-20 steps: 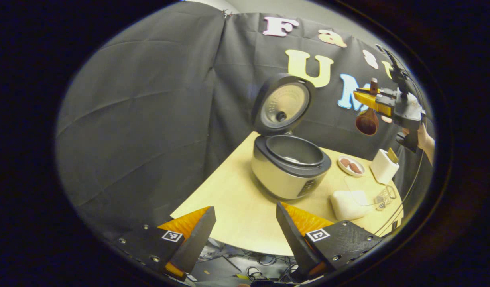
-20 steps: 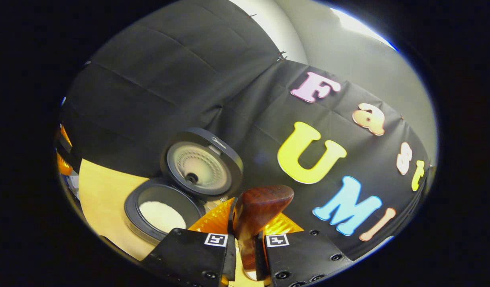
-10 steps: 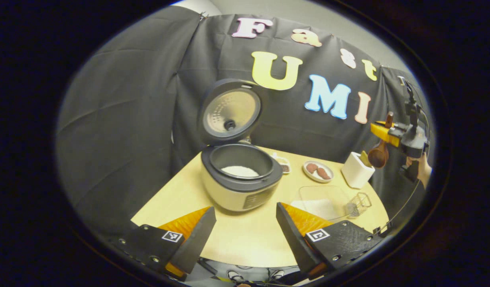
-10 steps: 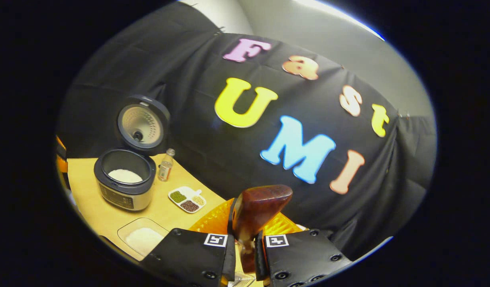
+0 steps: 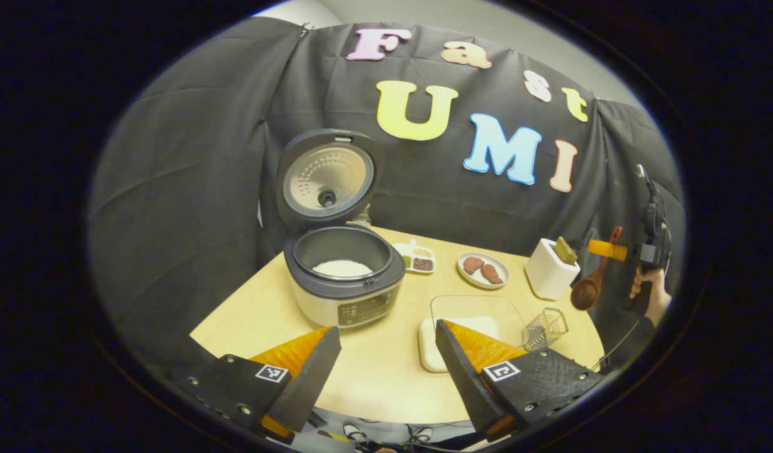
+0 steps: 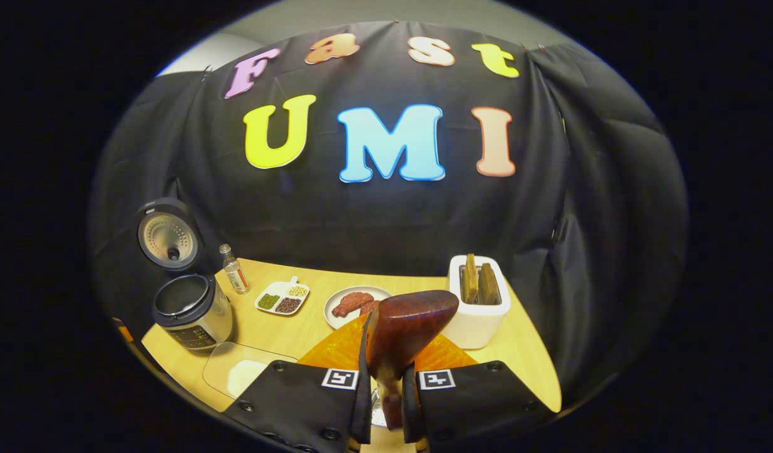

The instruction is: Close the left gripper, press the button to open the rice cooker; take a wooden spoon from the chopstick holder with the right hand, scoop a spoonful of rice and pour it into the rice cooker, then put the wooden spoon back into the chopstick holder.

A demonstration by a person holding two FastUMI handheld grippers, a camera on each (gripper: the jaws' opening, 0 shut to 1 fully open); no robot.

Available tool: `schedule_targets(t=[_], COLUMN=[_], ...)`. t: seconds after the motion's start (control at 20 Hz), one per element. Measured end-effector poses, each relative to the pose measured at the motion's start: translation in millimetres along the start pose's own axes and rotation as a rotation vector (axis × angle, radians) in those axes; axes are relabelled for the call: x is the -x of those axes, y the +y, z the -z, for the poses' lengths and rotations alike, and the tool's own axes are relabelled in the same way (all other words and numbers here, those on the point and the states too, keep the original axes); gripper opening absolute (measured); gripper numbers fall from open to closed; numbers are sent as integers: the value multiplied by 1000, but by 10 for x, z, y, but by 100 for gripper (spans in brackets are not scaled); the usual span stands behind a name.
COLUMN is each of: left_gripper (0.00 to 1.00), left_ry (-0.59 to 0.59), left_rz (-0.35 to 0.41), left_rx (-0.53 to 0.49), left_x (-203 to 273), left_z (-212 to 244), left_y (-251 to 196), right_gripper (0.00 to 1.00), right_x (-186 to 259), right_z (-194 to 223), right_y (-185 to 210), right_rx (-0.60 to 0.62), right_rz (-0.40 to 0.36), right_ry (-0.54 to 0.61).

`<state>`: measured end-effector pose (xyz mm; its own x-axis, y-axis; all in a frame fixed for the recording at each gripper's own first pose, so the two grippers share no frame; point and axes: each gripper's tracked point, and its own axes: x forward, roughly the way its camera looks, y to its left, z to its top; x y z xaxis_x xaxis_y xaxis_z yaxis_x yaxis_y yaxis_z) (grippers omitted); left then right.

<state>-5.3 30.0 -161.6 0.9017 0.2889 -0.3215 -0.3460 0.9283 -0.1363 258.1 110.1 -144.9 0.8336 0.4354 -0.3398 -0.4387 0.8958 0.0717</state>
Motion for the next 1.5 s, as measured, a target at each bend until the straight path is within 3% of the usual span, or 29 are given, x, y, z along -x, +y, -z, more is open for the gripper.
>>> schedule_targets(t=[0.2,0.35,0.55,0.85,0.95,1.1,1.5], left_gripper=[96,96,96,96,96,96,96], left_ry=[-13,-2,-22,-44,-48,-66,-164], left_rz=[-90,-101,-178,-224,-221,-214,-212], left_rx=[66,146,162,180,172,132,-25], left_x=[181,291,406,466,423,337,55], left_z=[86,176,96,0,-70,-225,-1133], left_y=[-48,-124,38,136,94,41,126], right_gripper=[21,23,23,25,41,96,98], right_x=[-106,-273,-470,-477,-433,-379,149], right_z=[293,500,814,1067,936,900,969], right_y=[-159,-185,-233,-241,-250,-349,-769], right_rx=[-190,-294,-328,-421,-436,-416,-192], right_rz=[-37,-55,-32,-53,-65,-41,82], right_ry=[66,111,154,218,185,160,113])
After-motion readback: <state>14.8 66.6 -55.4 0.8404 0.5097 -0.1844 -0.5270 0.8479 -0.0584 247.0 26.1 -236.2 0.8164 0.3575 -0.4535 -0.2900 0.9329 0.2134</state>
